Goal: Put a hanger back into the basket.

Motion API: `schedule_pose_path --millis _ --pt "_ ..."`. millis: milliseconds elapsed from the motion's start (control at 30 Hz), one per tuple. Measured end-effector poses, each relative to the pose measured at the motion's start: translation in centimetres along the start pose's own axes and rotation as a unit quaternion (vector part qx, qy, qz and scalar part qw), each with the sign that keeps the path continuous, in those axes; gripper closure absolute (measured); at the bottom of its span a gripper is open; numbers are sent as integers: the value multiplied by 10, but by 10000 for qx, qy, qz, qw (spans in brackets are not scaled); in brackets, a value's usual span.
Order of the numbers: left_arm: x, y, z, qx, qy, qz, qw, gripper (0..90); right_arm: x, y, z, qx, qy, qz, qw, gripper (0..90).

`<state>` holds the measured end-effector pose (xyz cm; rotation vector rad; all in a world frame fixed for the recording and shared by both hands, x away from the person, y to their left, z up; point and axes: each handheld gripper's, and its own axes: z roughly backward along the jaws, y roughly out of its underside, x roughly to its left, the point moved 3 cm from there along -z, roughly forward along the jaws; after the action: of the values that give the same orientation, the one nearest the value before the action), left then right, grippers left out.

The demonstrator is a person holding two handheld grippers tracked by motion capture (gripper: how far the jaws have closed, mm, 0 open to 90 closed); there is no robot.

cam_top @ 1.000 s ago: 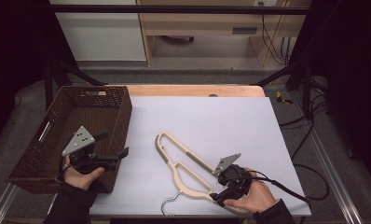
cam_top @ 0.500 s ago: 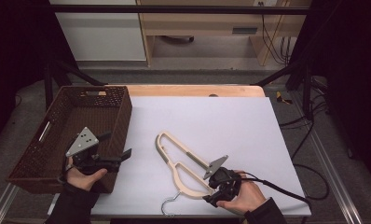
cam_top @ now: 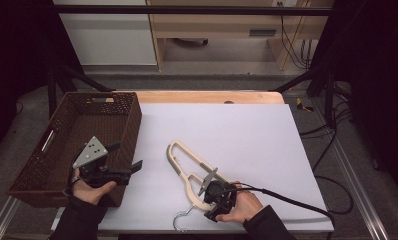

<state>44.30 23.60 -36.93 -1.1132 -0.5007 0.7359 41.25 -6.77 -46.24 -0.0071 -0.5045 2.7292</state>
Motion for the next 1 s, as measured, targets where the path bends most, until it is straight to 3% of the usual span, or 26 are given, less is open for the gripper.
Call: schedule_pose_path --millis 233,533,1000 --pt "0 0 0 3 4 1 10000 36 -4 -5 -8 324 -66 20 9995 560" --pt "-1 1 -2 35 15 -14 10000 37 -5 -5 -13 475 -113 186 9986 667" --pt "-1 2 -2 54 13 -23 10000 38 -10 -6 -5 277 -244 265 9990 741"
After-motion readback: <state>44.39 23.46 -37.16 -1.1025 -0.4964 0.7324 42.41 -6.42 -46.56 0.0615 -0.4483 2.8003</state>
